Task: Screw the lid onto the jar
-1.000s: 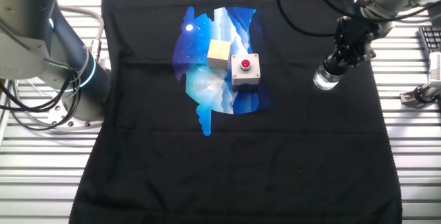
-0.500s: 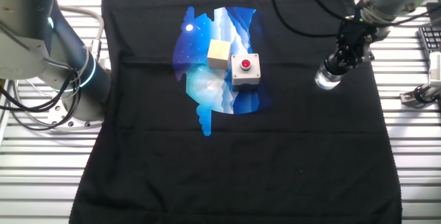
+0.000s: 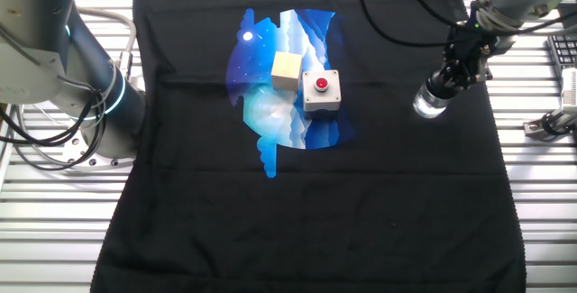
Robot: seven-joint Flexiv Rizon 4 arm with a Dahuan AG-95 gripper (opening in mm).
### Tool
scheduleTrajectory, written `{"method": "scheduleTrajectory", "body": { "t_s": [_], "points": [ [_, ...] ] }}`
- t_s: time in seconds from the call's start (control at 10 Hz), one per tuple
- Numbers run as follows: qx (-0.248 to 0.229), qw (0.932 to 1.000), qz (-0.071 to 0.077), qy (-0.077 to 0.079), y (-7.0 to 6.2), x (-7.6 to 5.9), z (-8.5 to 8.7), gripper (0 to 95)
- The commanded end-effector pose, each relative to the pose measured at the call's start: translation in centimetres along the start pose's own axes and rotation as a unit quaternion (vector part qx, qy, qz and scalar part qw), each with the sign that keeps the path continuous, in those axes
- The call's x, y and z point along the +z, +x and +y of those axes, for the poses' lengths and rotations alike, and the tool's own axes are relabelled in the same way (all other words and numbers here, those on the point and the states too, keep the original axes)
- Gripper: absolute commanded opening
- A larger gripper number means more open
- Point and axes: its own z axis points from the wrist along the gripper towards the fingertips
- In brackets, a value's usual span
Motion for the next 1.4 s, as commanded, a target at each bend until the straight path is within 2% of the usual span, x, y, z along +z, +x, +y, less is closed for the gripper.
{"method": "scheduleTrajectory", "body": {
  "t_s": [0.1, 1.4],
  "points": [
    [-0.003, 1.0, 0.001, 0.002, 0.36, -0.22, -0.04, 0.0],
    [0.001, 1.0, -0.005, 0.005, 0.24, -0.09, -0.08, 0.0]
  ]
}}
